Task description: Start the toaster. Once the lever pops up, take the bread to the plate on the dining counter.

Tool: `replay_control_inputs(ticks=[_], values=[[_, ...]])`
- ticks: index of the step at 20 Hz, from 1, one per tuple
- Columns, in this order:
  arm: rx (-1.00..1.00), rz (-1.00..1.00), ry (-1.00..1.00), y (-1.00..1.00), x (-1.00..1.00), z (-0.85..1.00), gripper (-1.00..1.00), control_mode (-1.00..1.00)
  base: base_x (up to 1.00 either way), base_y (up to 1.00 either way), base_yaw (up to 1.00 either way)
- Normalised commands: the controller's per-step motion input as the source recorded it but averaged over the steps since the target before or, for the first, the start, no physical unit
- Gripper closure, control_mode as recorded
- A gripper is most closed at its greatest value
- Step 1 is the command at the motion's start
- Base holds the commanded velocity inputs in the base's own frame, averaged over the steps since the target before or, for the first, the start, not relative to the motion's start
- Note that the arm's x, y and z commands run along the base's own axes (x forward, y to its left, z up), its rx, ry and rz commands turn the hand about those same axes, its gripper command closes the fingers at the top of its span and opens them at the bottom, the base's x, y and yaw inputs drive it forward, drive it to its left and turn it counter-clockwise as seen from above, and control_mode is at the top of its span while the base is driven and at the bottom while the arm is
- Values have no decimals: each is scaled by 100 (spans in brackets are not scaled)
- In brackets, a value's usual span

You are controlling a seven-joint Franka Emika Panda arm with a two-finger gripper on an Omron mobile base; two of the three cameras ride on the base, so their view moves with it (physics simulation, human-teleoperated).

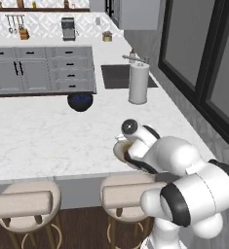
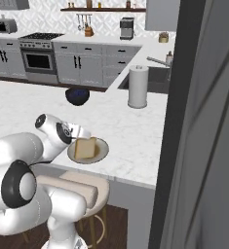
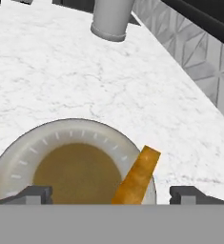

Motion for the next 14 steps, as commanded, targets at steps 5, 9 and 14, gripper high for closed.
replay_control_inputs(ticks=[5, 9, 14], values=[[18, 1, 0, 31, 46, 2, -100, -100, 0, 0, 0], [10, 2, -5, 32, 4, 9, -100, -100, 0, 0, 0], [12, 4, -13, 26, -5, 28, -100, -100, 0, 0, 0]])
